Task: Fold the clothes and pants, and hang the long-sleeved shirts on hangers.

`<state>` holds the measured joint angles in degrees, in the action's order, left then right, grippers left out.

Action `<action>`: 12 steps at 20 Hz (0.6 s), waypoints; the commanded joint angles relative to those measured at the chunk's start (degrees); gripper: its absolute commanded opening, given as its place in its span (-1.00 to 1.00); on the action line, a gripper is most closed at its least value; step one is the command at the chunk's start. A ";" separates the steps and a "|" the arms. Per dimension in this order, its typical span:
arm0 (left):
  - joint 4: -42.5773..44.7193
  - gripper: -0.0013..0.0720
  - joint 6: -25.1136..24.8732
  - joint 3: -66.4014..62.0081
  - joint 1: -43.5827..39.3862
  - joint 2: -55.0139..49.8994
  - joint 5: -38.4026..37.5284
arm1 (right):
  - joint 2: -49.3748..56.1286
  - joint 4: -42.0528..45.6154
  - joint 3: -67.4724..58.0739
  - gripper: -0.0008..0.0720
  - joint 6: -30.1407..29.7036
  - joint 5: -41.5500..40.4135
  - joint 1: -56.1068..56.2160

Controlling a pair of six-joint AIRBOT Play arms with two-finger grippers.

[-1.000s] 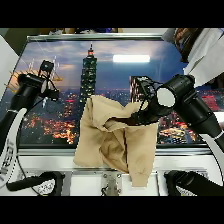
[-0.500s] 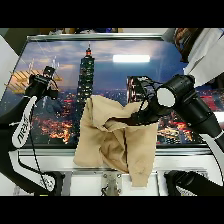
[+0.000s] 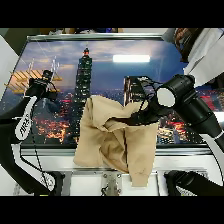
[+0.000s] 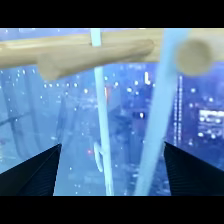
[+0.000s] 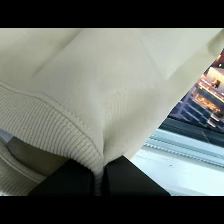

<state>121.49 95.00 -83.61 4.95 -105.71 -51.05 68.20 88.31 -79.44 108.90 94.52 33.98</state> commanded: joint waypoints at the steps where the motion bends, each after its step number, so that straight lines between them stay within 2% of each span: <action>1: -0.26 0.93 -0.04 -0.04 0.28 -0.20 1.16 | 0.02 -0.02 0.02 -0.89 0.00 0.00 0.04; 9: -1.66 0.93 -0.04 -0.07 0.28 -1.42 1.81 | 0.02 -0.02 0.02 -0.89 0.00 0.02 0.04; 12: -1.60 0.77 0.42 -0.07 0.28 -1.86 0.44 | 0.02 -0.02 0.02 -0.89 0.00 0.02 0.04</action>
<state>120.33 95.07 -83.74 5.19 -107.07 -49.25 68.20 88.29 -79.44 108.90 94.52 33.98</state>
